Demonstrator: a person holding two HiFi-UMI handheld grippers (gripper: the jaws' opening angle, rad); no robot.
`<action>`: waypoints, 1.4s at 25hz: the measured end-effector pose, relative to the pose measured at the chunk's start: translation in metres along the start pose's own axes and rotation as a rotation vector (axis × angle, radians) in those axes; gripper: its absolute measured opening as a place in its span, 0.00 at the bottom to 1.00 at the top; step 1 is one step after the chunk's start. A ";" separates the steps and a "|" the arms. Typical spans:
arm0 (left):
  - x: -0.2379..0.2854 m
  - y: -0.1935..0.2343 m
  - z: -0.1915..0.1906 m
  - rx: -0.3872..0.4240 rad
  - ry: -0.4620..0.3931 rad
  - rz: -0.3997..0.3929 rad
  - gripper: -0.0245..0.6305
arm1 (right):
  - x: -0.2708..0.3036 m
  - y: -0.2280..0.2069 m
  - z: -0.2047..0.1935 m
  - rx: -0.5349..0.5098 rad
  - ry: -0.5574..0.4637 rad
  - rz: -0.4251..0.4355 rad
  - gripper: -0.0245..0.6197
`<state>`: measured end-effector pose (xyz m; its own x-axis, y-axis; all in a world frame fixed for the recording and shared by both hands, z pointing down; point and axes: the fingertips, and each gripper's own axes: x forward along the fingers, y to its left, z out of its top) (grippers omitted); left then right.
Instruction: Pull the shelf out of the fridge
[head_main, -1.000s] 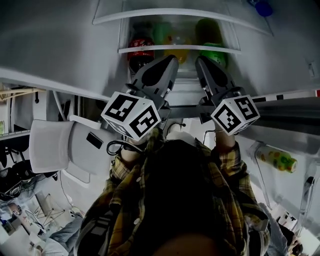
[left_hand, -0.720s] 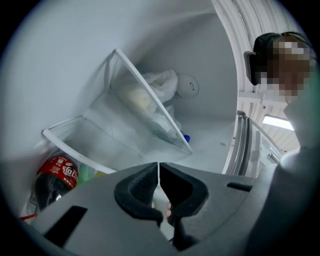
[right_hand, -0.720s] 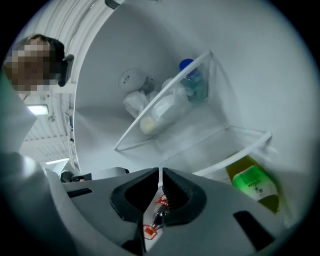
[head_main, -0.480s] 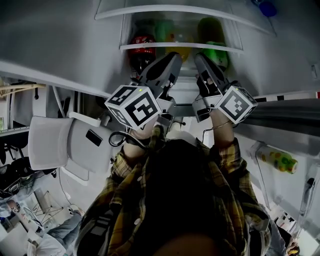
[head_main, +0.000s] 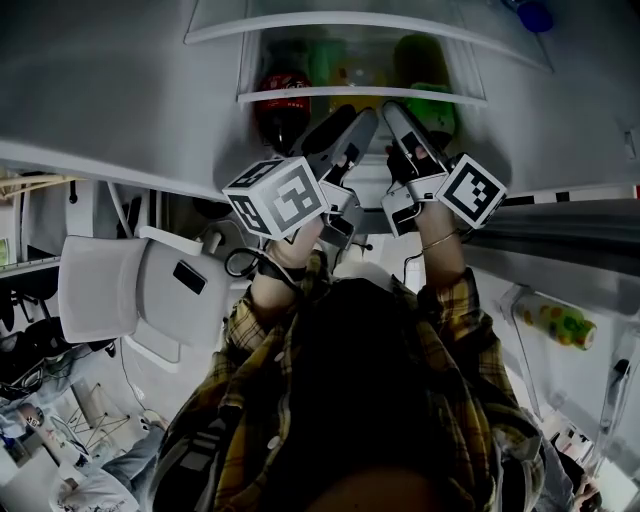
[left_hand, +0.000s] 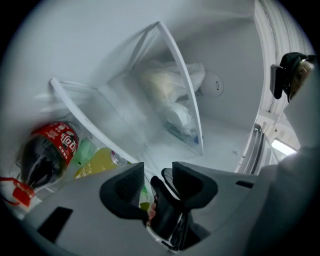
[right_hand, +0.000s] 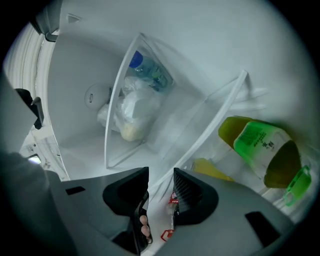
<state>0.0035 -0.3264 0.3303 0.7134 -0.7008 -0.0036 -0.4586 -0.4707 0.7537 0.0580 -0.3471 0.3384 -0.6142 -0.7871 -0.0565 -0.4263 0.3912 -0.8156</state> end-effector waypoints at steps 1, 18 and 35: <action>0.002 0.004 -0.001 -0.026 -0.001 0.002 0.29 | 0.000 -0.003 0.000 0.008 -0.001 -0.005 0.27; 0.034 0.054 0.019 -0.255 -0.112 0.075 0.30 | 0.042 -0.027 0.012 0.181 -0.037 -0.004 0.28; 0.058 0.074 0.051 -0.258 -0.172 0.109 0.30 | 0.064 -0.044 0.037 0.195 -0.074 -0.027 0.28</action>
<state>-0.0158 -0.4290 0.3522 0.5570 -0.8305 -0.0082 -0.3625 -0.2520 0.8973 0.0620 -0.4327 0.3493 -0.5506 -0.8319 -0.0694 -0.3006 0.2752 -0.9132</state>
